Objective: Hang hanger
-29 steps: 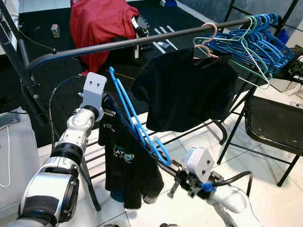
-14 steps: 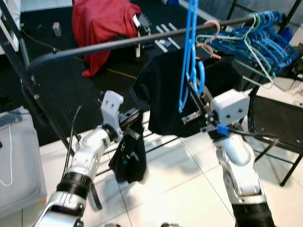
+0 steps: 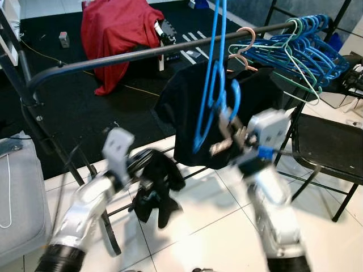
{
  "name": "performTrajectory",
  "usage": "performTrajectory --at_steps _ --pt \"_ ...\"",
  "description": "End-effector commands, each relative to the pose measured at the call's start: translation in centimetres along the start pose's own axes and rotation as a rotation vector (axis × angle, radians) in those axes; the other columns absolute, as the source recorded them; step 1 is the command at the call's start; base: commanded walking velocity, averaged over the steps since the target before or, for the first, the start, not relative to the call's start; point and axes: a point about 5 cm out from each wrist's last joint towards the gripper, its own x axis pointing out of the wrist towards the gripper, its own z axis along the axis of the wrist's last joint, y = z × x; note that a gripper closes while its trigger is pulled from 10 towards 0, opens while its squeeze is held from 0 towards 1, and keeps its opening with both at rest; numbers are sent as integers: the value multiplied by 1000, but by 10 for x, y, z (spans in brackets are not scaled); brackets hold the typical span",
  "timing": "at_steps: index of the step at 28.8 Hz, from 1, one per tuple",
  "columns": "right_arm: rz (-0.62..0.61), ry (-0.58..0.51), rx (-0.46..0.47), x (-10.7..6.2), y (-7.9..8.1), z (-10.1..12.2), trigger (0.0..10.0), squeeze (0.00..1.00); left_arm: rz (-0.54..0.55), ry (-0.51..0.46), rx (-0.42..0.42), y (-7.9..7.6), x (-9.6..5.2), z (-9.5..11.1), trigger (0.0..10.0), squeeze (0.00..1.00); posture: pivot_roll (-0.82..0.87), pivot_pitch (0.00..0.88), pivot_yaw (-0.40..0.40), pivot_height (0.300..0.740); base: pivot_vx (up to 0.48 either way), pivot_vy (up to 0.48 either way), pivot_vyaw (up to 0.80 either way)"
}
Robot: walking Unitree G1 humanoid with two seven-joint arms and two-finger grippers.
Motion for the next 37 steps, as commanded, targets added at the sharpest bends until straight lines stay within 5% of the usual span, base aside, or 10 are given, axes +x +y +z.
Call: performTrajectory --at_steps 1,6,8,14,16,24,35,37 --pt "-45 50 73 -1 1 -8 0 0 2 17 29 0 -5 5 0 0 -41 196 4 740 0 0 0" --pt "-68 135 150 0 0 -23 0 0 21 50 48 0 -6 8 0 0 -39 196 9 740 0 0 0" --pt "-61 247 203 17 -19 -33 0 0 76 11 49 3 4 16 0 0 -38 187 24 740 0 0 0" --pt "-42 286 214 27 -27 -34 0 0 104 -20 32 3 9 20 0 0 -43 181 30 740 0 0 0" --pt "-11 346 218 47 -53 -28 0 0 127 -63 19 -5 17 25 0 0 -45 174 29 740 0 0 0" --pt "189 424 140 67 -85 1 0 0 118 -67 18 -14 15 26 0 0 -43 165 18 740 0 0 0" --pt "271 412 156 89 -91 27 0 0 132 -71 2 -14 14 30 0 0 -41 152 18 740 0 0 0" --pt "389 399 161 107 -80 41 0 0 147 -88 -13 -13 16 33 0 0 -38 149 15 740 0 0 0"
